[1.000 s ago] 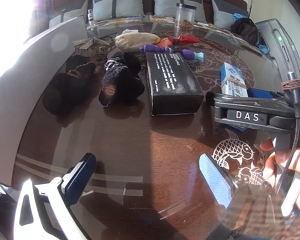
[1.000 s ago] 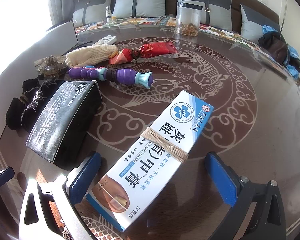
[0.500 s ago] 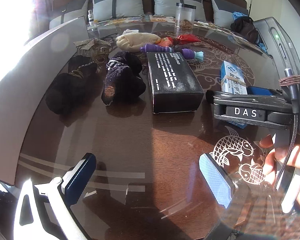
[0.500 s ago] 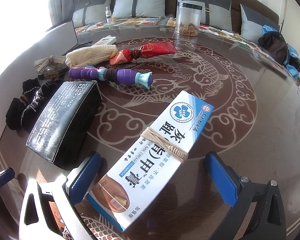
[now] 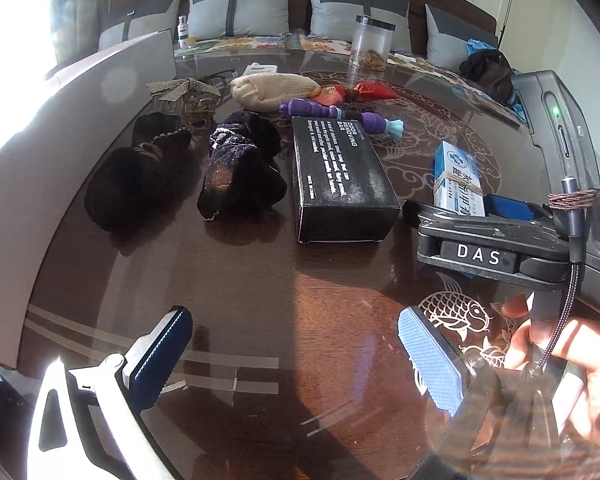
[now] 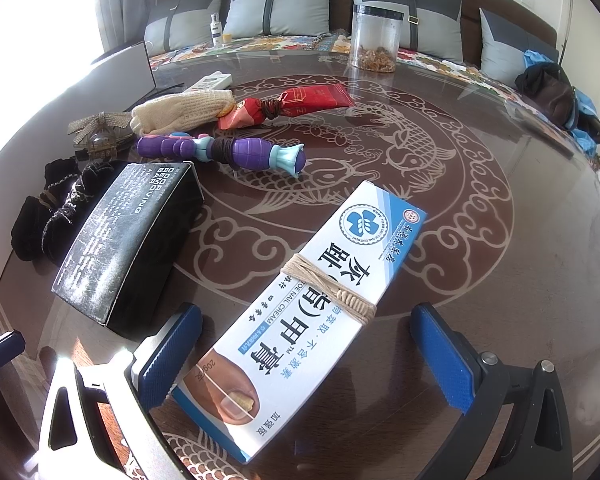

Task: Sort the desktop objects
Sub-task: 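Position the right tool fingers around the blue-and-white box, then grasp the black sock with the left tool while the right tool grips the blue-and-white box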

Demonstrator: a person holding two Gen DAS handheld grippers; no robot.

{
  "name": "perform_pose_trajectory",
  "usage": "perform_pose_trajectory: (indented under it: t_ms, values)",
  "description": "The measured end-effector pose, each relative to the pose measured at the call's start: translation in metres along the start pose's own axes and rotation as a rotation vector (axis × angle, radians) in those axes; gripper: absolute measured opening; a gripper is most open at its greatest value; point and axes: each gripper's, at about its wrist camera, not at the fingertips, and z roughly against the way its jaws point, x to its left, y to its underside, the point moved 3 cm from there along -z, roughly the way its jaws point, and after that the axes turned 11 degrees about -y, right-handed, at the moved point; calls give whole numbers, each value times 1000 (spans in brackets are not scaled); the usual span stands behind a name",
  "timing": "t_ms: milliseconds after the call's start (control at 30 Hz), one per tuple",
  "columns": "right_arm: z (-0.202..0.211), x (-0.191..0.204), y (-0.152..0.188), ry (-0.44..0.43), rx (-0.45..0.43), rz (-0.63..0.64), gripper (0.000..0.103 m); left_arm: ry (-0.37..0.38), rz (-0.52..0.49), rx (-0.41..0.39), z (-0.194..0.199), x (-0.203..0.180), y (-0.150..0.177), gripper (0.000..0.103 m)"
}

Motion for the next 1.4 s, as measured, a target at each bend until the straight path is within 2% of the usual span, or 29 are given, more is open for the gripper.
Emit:
perform_pose_trajectory:
  t_ms: [133, 433, 567, 767, 1000, 1067, 1167, 1233, 1400]
  values:
    - [0, 0, 0, 0, 0, 0, 103, -17, -13, -12, 2, 2, -2, 103]
    - [1, 1, 0, 2, -2, -1, 103, 9, 104, -19, 5, 48, -29, 103]
    - [1, 1, 1, 2, -3, -2, 103, 45, 165, 34, -15, 60, -54, 103]
    - [1, 0, 1, 1, -3, -1, 103, 57, 84, 135, -56, 42, -94, 103]
    - [1, 0, 1, 1, -3, -1, 103, 85, 150, 186, -75, 60, -119, 103]
    - [1, 0, 1, 1, -3, -1, 103, 66, 143, 197, -79, 65, -115, 103]
    - [1, 0, 1, 1, -3, -1, 103, 12, 59, 218, -86, 59, -104, 103]
    - [1, 0, 1, 1, -3, -1, 103, -15, 14, 201, -86, 52, -100, 103]
    - [1, 0, 1, 1, -3, -1, 103, -79, -20, 210, -95, 35, -109, 103]
